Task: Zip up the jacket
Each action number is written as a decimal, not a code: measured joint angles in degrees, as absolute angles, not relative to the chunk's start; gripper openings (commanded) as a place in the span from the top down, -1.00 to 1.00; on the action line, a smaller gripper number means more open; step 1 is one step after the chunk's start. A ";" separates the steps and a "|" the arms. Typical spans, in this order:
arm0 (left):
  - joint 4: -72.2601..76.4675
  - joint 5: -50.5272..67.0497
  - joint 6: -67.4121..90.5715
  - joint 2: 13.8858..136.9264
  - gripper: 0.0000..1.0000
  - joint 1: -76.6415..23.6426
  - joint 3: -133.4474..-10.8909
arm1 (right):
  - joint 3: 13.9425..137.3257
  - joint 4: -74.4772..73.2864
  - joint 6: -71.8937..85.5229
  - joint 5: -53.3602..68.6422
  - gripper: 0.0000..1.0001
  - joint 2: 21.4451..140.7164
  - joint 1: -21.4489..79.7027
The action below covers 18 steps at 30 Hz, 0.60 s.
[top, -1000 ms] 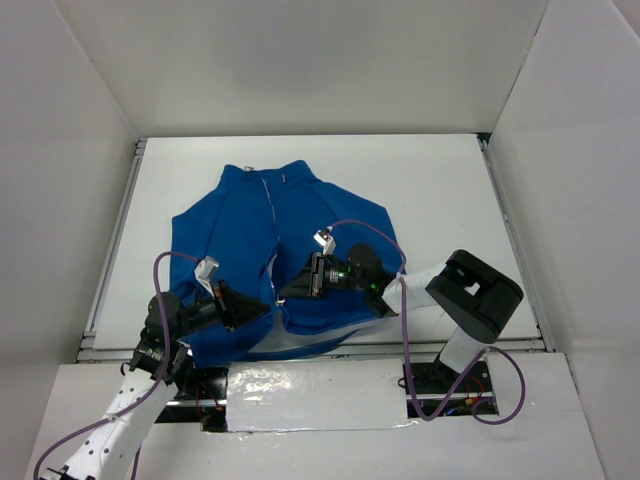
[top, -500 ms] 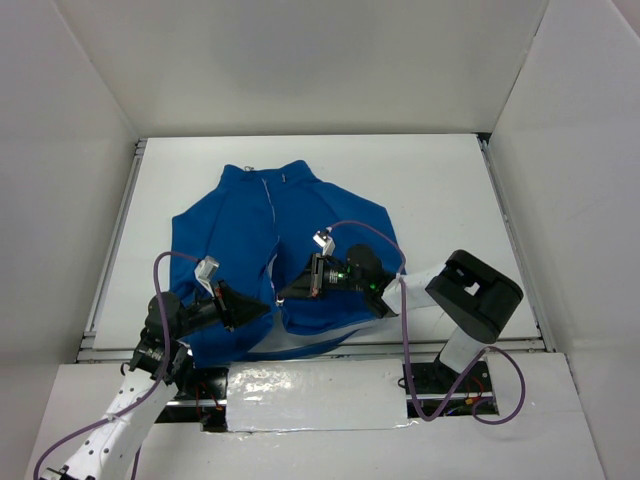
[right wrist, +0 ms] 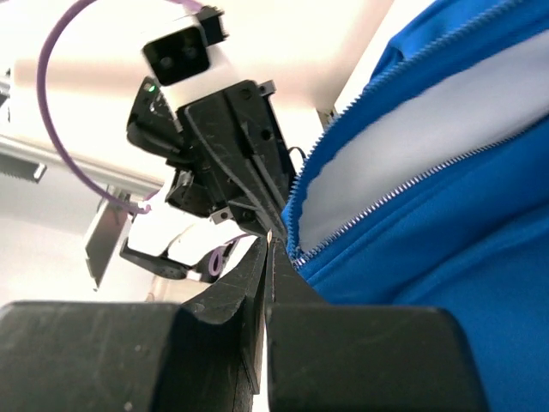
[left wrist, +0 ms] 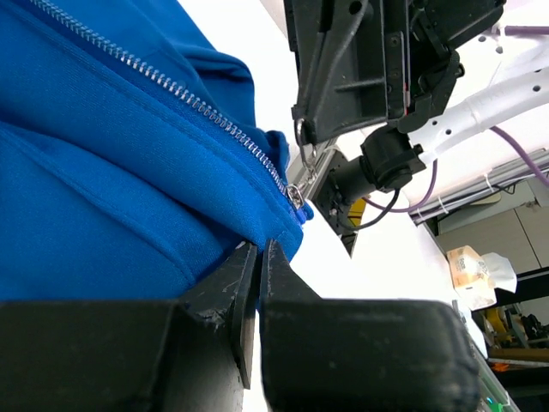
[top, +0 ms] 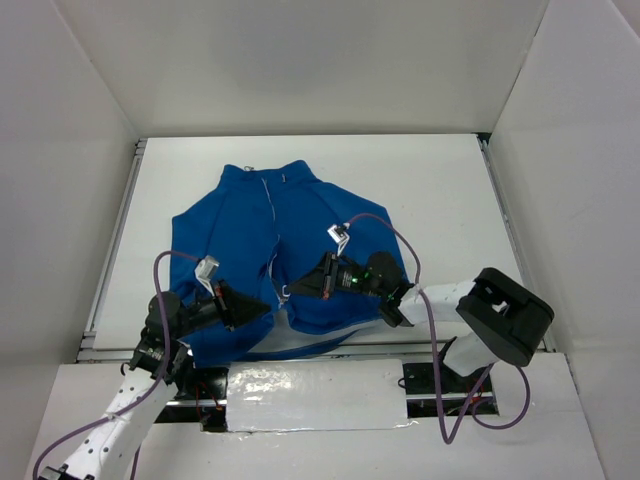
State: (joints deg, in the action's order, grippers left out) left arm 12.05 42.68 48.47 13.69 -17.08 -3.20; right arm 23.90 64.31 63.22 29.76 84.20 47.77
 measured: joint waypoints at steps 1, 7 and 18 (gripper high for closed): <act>12.43 42.72 48.58 13.69 1.00 -17.08 -3.22 | 23.90 64.29 62.52 29.56 1.00 83.68 47.97; 14.70 43.66 50.13 14.26 1.00 -17.08 -3.22 | 23.90 64.18 58.43 29.56 1.00 82.54 48.77; 9.04 44.99 51.55 18.20 1.00 -17.06 -8.49 | 30.09 53.28 42.33 33.47 1.00 80.01 48.80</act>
State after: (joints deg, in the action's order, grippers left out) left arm 9.04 44.99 51.55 18.20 -17.06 -8.49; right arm 30.09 53.28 42.33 33.47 80.01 48.80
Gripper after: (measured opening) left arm 0.138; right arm 0.009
